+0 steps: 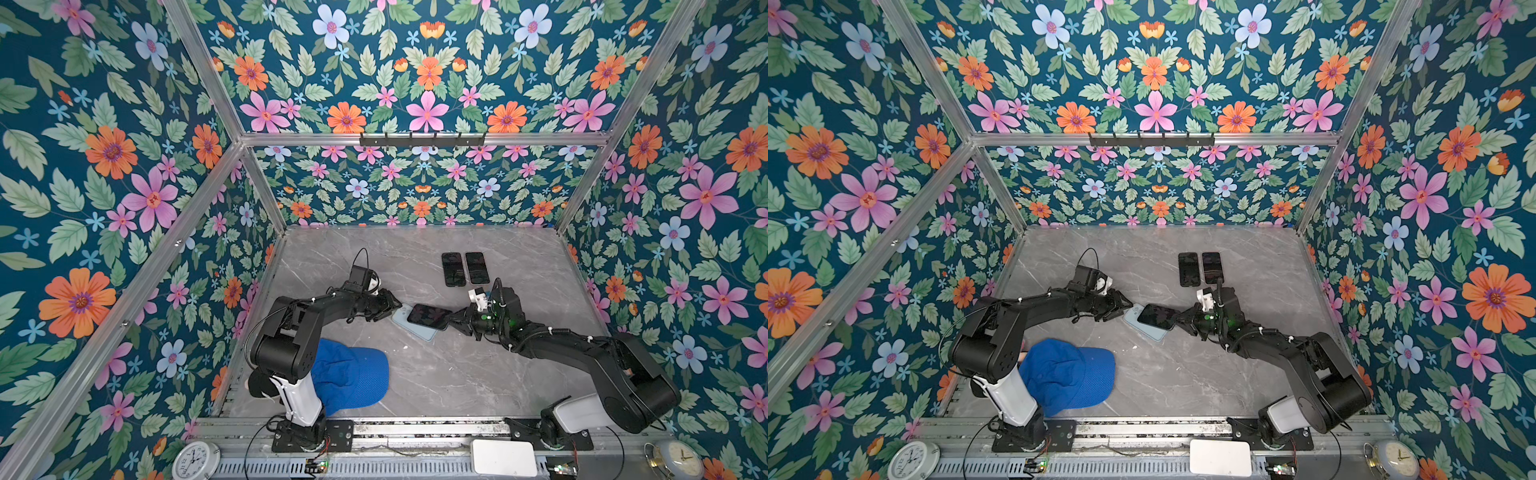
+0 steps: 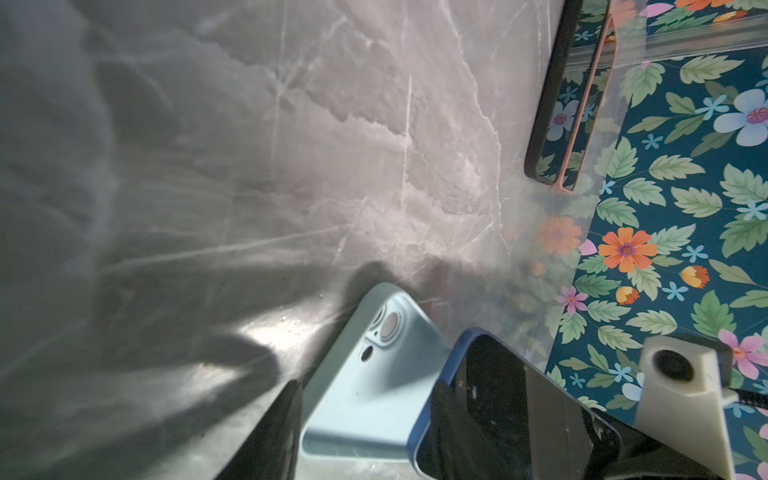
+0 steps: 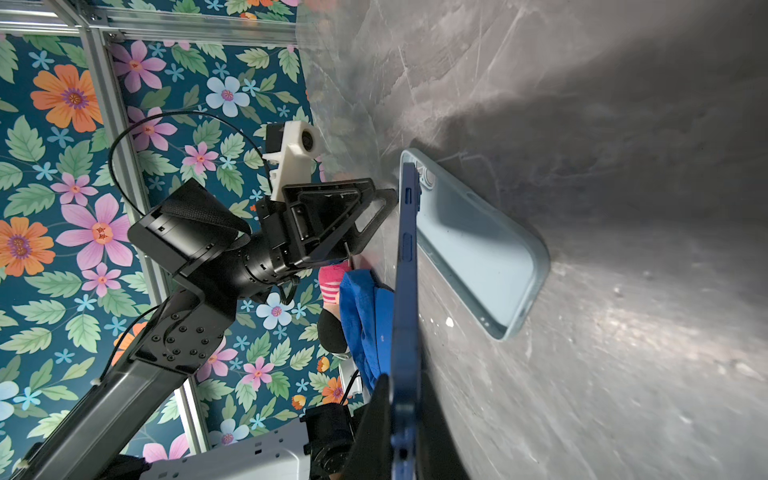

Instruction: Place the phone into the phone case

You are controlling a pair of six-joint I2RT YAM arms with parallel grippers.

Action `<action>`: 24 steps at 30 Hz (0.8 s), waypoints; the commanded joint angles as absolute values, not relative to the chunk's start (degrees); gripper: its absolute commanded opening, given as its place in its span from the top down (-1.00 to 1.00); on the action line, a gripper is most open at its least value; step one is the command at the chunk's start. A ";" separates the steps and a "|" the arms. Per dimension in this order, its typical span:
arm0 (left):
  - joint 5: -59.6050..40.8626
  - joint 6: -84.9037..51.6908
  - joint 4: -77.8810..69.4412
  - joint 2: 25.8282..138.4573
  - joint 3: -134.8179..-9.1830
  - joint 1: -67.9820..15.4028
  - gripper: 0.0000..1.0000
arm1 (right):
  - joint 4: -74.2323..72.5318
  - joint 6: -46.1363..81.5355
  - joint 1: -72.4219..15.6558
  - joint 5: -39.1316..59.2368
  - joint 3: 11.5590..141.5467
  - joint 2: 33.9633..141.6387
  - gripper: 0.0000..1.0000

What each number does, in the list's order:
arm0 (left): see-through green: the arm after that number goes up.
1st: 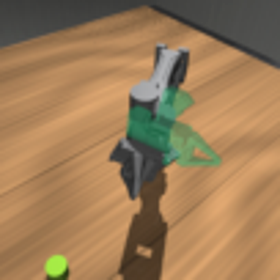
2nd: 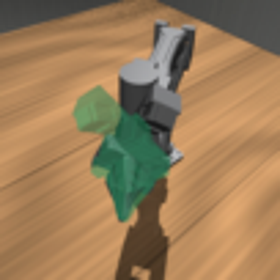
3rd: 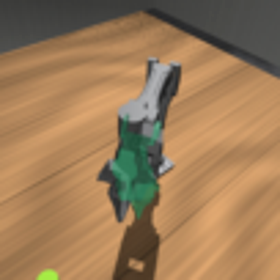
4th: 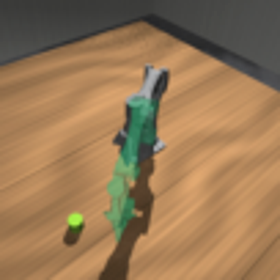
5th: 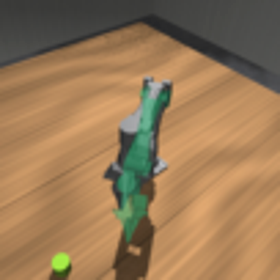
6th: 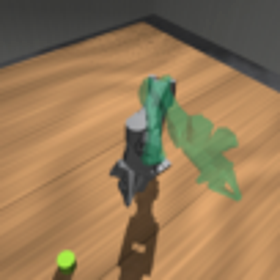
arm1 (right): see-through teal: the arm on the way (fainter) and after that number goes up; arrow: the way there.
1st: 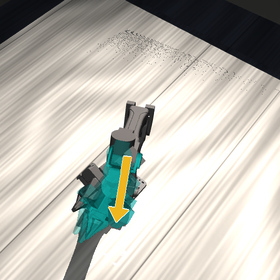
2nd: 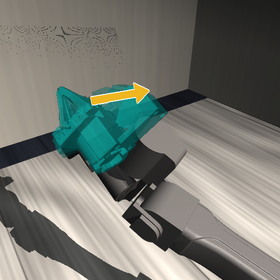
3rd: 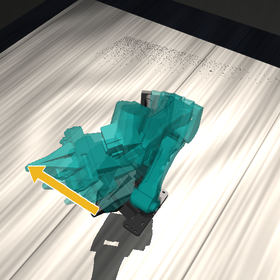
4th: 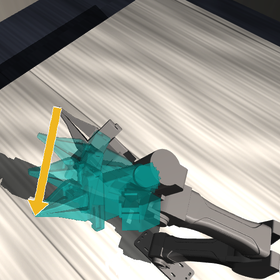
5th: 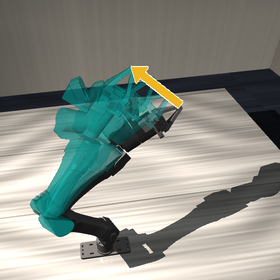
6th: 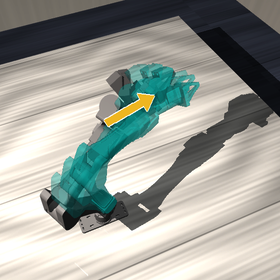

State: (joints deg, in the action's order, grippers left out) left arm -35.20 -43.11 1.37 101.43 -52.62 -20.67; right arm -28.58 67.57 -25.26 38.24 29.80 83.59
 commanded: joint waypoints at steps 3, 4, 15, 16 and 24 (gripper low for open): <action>-36.32 -43.57 -1.53 101.66 -52.16 -20.57 -0.05 | -35.32 69.46 -26.51 37.71 30.08 84.94 0.98; -36.61 -43.75 -1.96 101.82 -52.12 -20.58 -0.05 | -36.14 69.89 -26.68 37.62 30.06 85.39 0.98; -37.71 -44.03 -3.87 103.10 -51.72 -20.48 -0.06 | -41.84 72.24 -28.55 36.91 31.66 91.27 1.00; -37.83 -44.04 -3.95 103.17 -51.68 -20.48 -0.06 | -42.21 72.38 -28.64 36.91 31.70 91.78 1.00; -38.14 -44.38 -4.90 103.45 -51.20 -20.48 -0.06 | -42.21 71.86 -28.73 35.95 31.05 93.04 1.00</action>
